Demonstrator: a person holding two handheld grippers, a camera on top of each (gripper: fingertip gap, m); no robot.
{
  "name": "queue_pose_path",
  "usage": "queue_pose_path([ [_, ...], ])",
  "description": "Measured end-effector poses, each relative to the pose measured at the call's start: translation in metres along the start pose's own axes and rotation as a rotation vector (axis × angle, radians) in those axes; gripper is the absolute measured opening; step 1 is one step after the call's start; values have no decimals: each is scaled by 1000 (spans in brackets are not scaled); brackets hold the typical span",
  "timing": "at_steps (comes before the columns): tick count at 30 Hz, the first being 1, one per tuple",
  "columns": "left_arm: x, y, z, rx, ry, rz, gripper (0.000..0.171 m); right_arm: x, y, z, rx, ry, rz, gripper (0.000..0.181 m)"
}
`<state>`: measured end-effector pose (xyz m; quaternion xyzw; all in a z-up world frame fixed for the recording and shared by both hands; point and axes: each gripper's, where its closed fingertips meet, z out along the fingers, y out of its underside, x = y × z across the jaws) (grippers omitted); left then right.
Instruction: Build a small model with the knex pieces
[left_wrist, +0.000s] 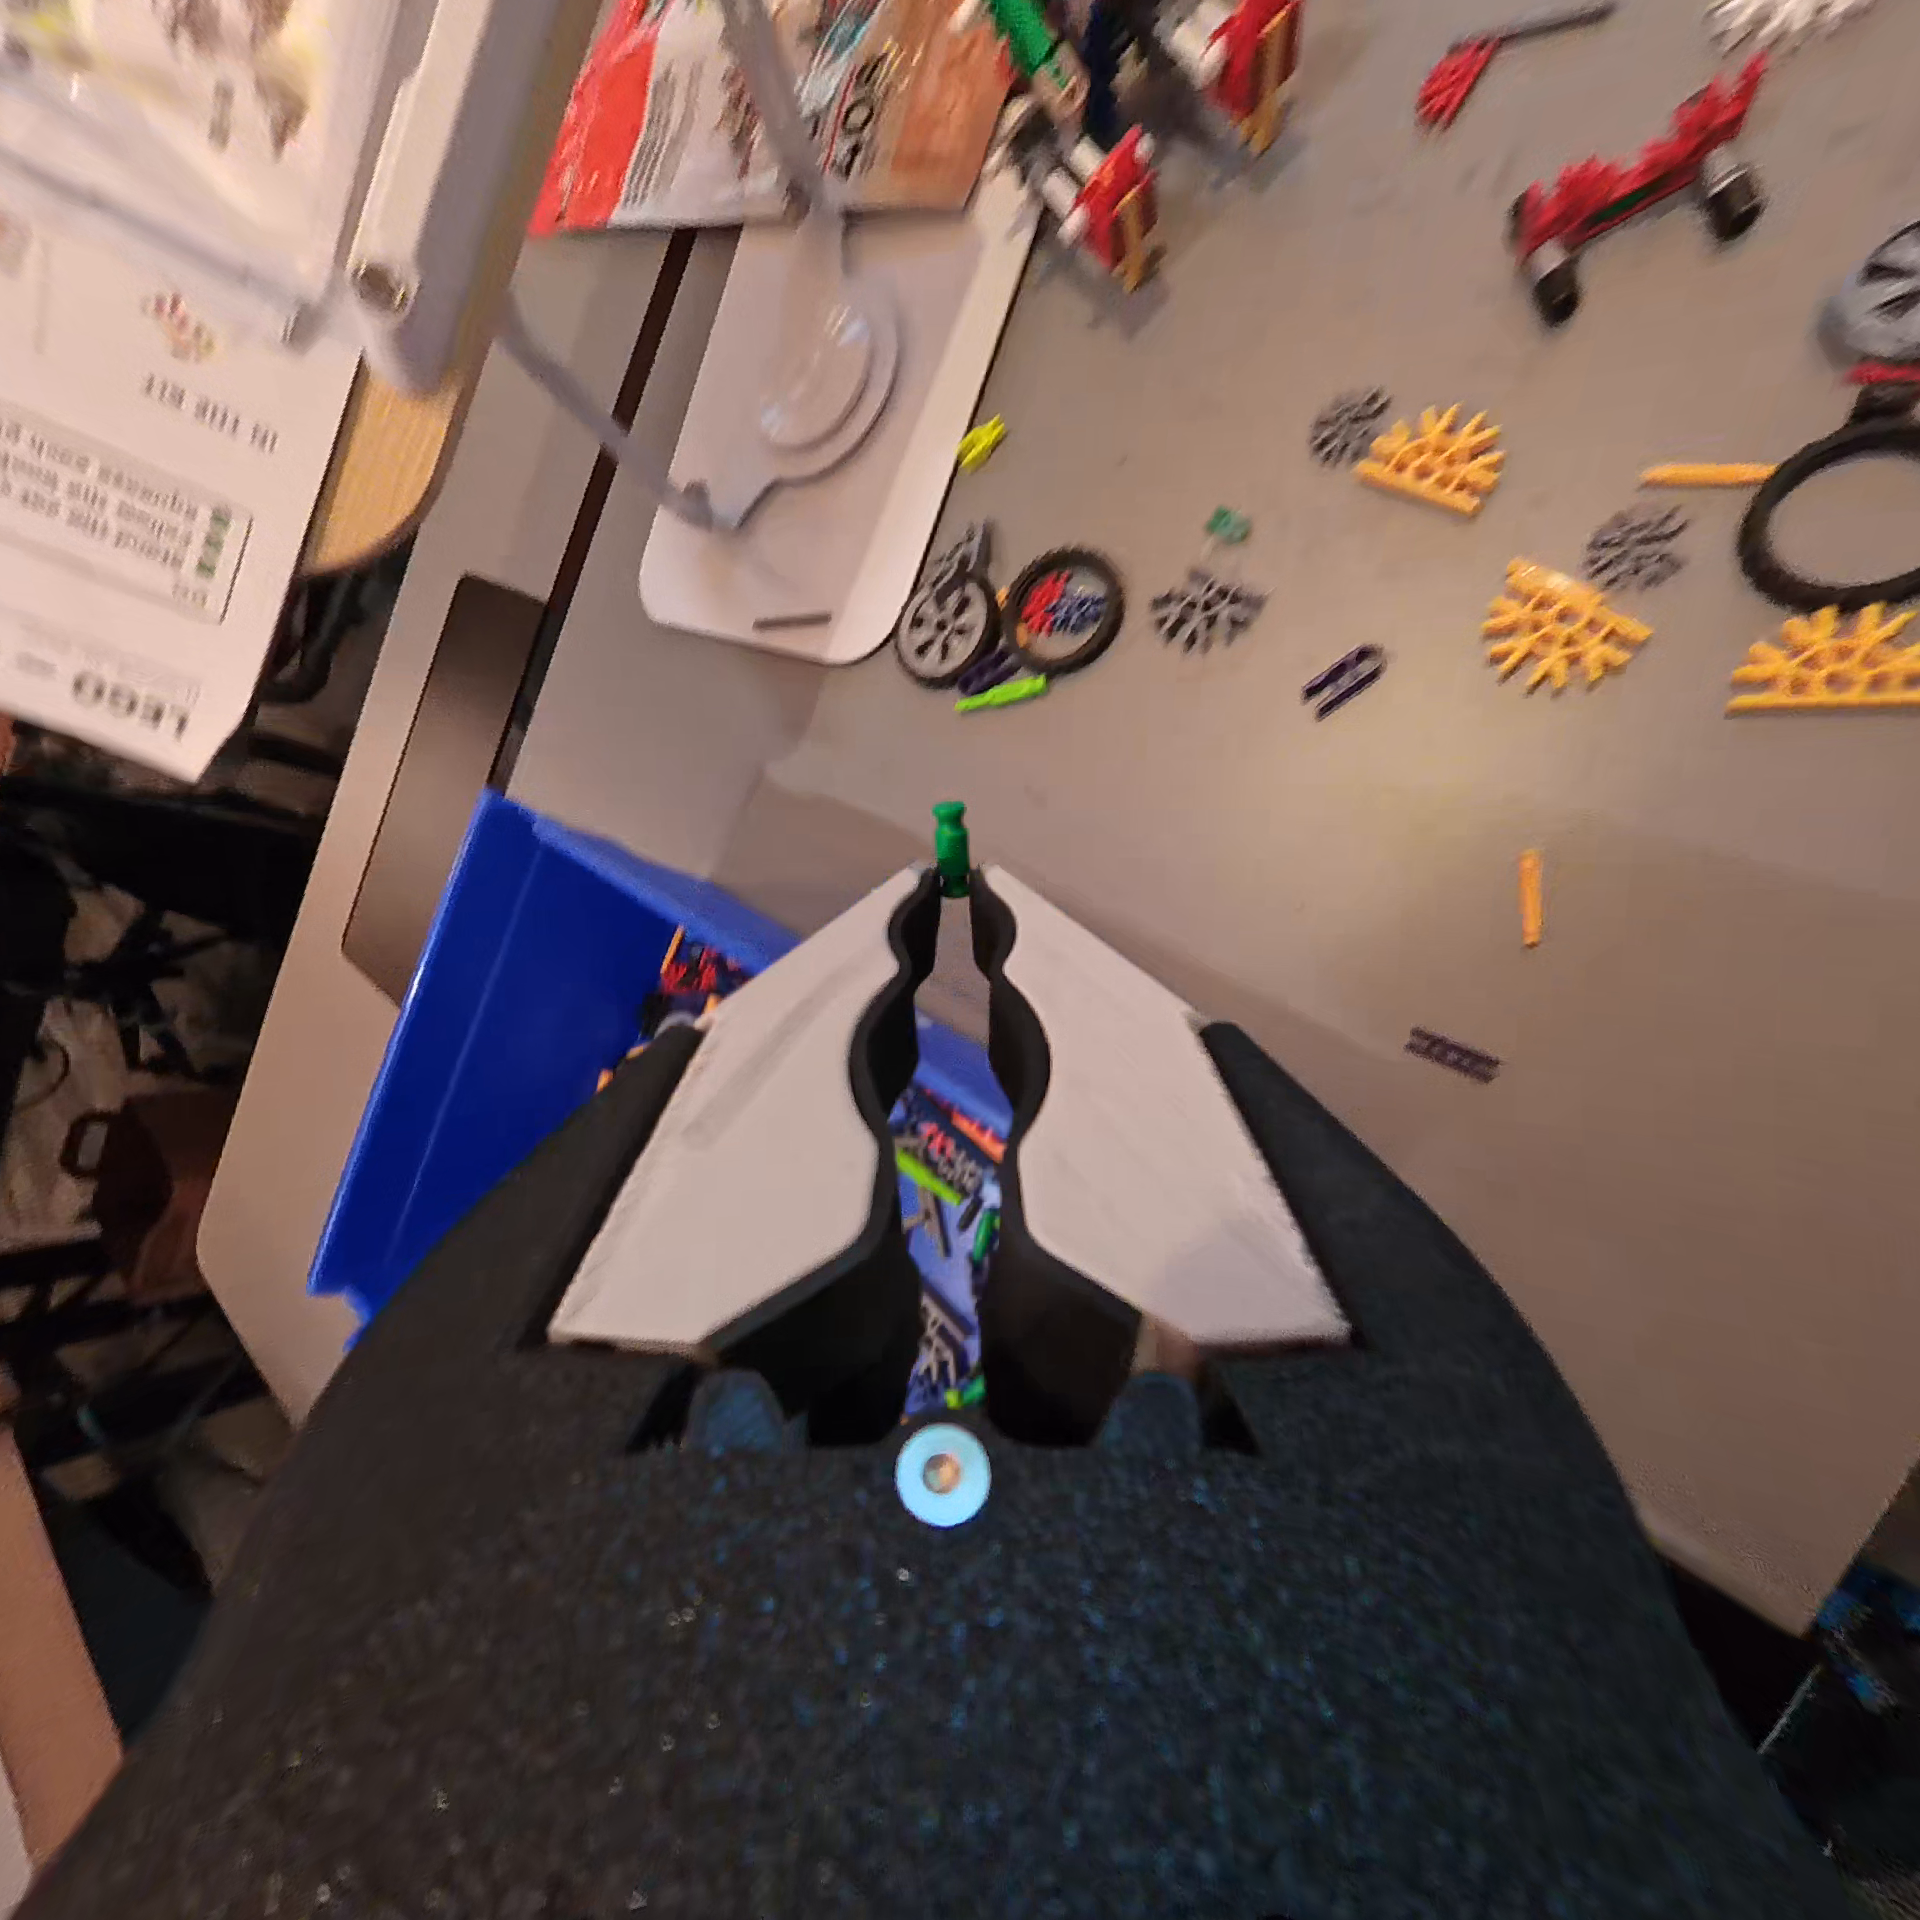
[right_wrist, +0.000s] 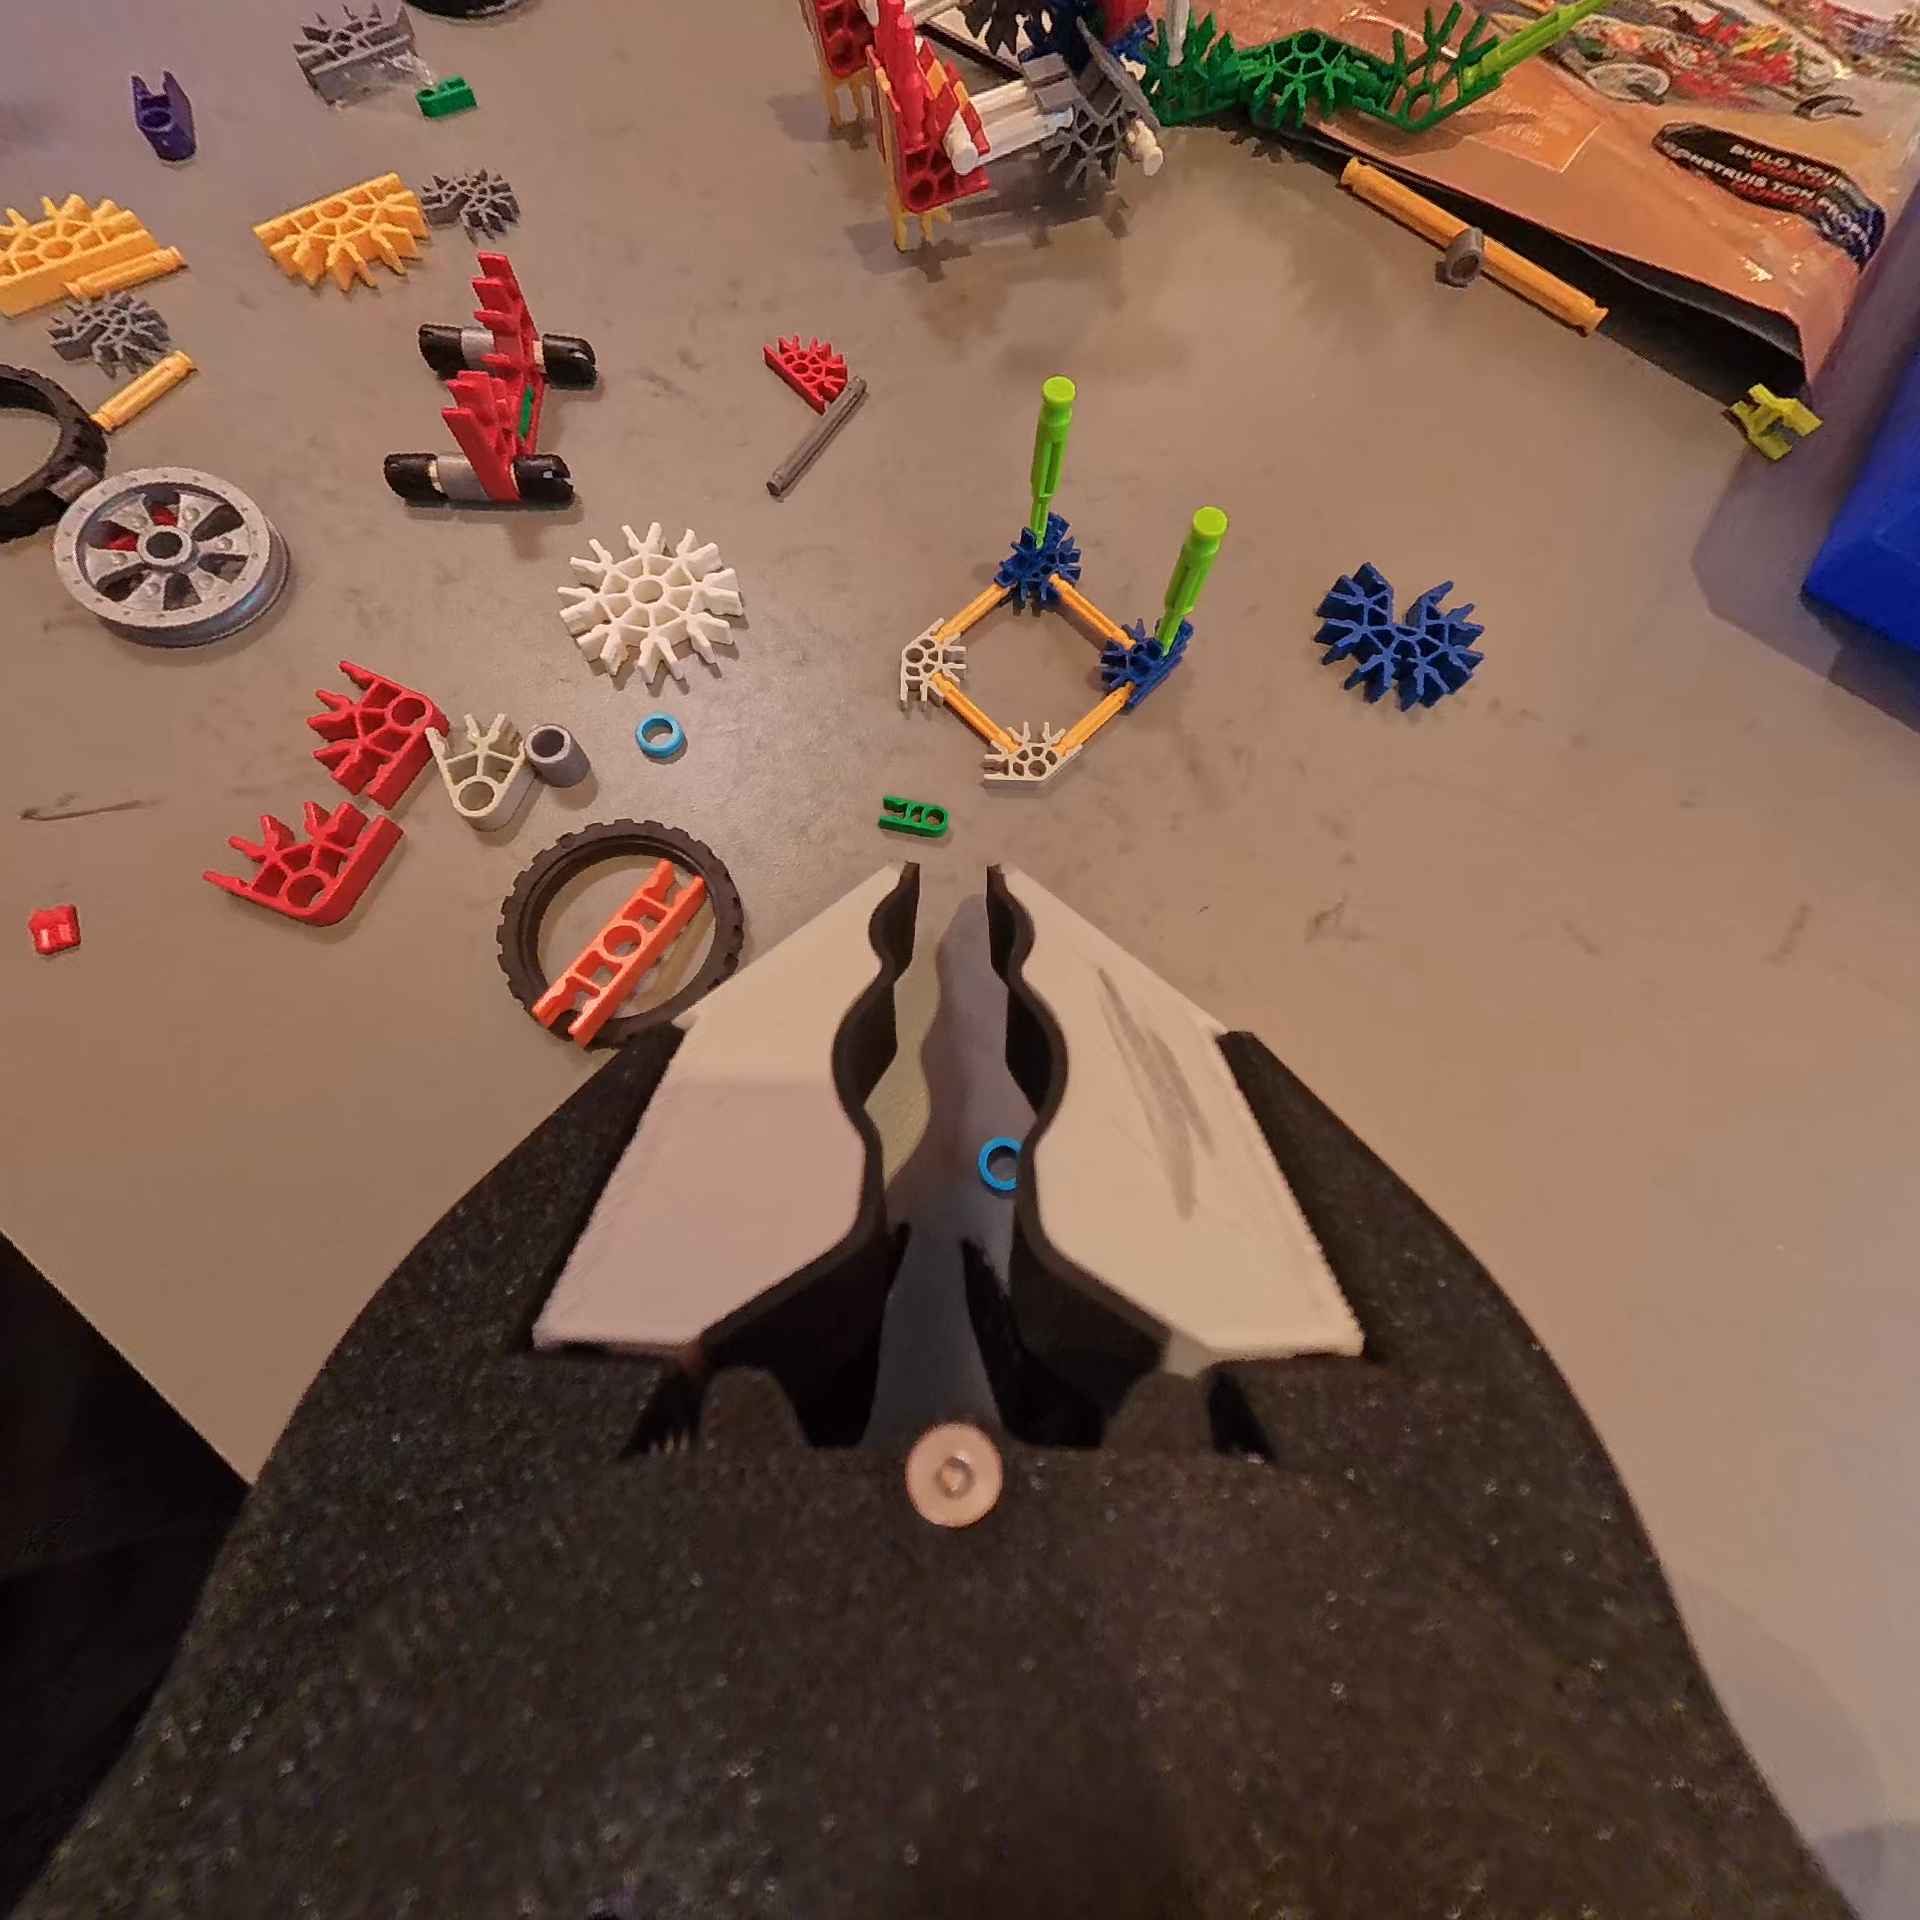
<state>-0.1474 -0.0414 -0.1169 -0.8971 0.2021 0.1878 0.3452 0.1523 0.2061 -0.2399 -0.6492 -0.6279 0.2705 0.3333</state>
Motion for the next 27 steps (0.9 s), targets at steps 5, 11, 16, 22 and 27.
queue_pose_path([
  [5,31,-31,13,75,44,42,3,-1,-1,-1,11,-7,1,13],
  [11,64,-57,33,117,80,90,3,-2,-2,-2,18,-13,0,13],
  [16,89,-72,51,154,130,108,3,-2,-3,-2,25,-13,1,13],
  [22,113,-80,70,162,156,154,3,-1,-5,-4,40,-11,6,13],
  [27,127,-89,77,190,175,183,3,1,-10,-11,79,13,13,13],
])
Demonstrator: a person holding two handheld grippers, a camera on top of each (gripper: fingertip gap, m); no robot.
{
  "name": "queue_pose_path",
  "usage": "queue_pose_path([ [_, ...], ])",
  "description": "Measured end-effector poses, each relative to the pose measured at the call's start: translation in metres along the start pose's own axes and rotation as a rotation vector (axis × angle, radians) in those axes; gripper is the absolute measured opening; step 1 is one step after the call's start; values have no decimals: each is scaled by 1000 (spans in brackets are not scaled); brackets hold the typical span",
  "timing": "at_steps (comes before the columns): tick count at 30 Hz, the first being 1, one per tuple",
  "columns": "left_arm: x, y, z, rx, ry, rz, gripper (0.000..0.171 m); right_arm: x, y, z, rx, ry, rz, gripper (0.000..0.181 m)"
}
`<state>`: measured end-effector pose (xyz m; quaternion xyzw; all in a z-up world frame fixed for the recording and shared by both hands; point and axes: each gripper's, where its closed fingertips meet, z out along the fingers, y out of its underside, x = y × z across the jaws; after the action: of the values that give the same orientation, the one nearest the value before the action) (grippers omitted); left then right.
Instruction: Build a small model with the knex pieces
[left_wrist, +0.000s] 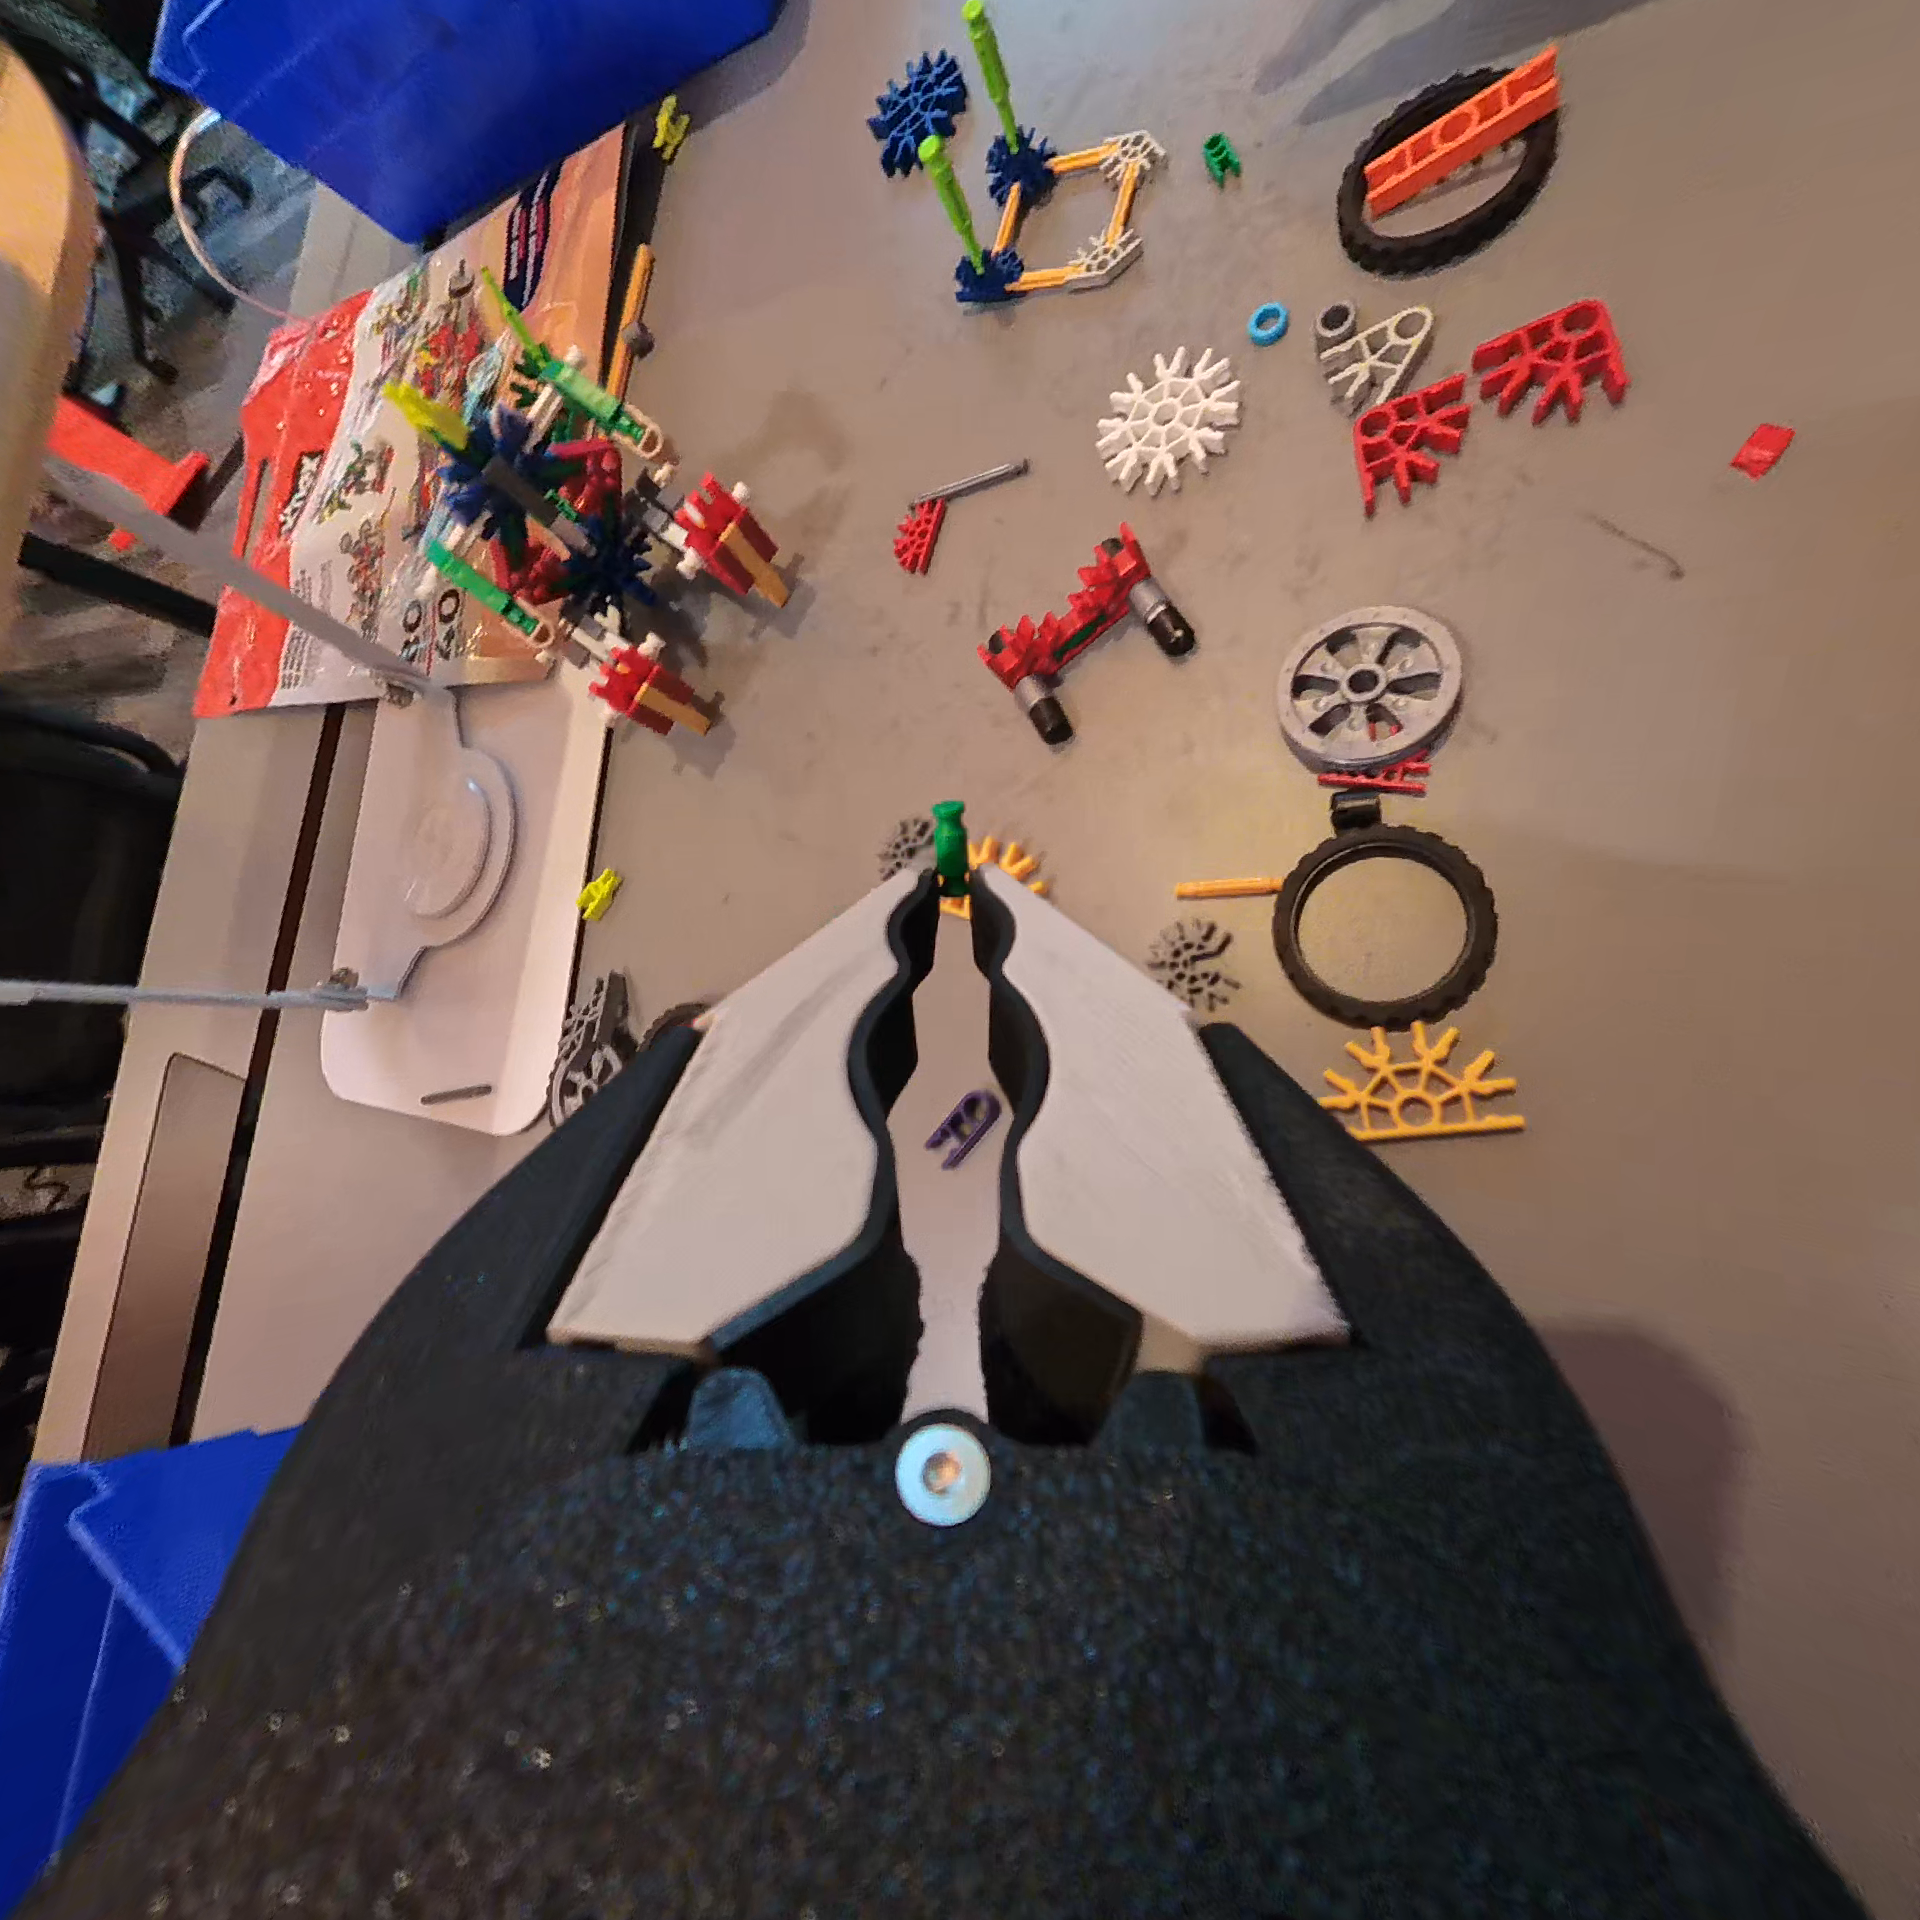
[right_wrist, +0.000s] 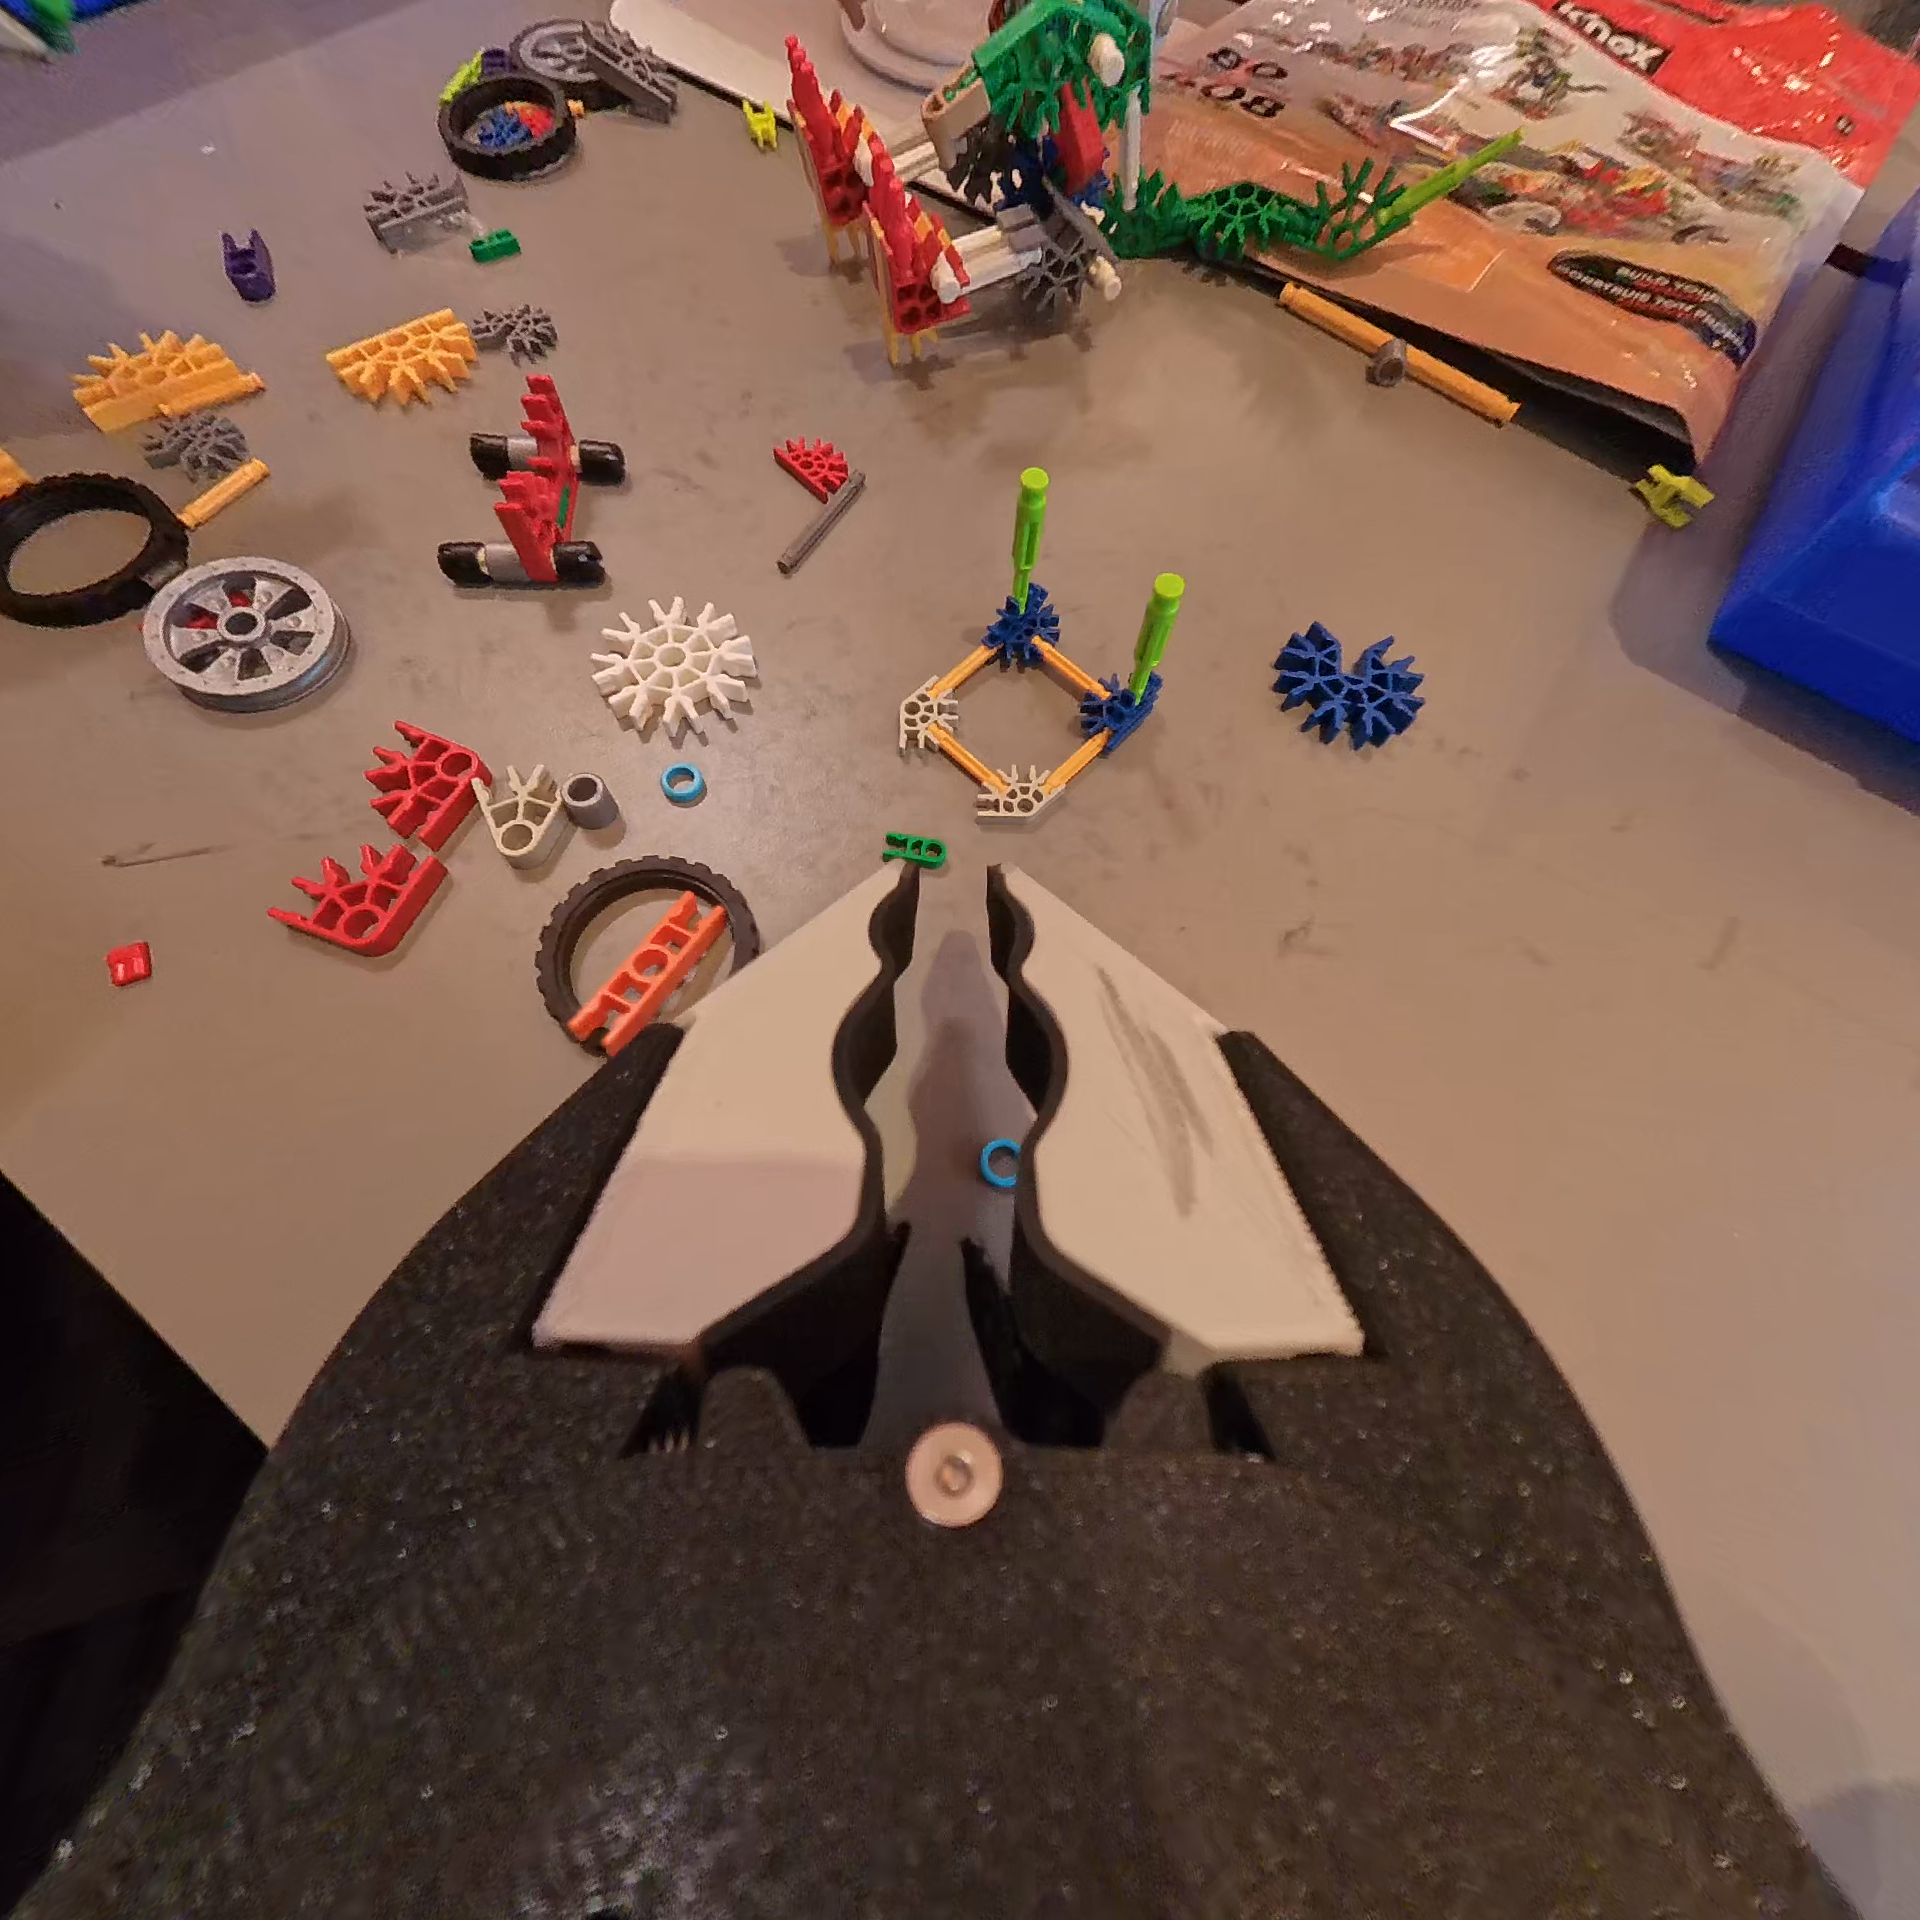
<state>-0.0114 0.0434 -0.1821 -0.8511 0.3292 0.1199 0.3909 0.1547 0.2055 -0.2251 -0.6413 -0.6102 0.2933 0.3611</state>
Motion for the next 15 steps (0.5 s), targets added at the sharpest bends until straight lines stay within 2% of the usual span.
queue_pose_path([
  [7,16,-19,13,33,31,73,3,-21,-26,-17,67,-6,-33,13],
  [15,38,-35,25,55,61,165,3,-87,-60,-20,129,-136,-114,14],
])
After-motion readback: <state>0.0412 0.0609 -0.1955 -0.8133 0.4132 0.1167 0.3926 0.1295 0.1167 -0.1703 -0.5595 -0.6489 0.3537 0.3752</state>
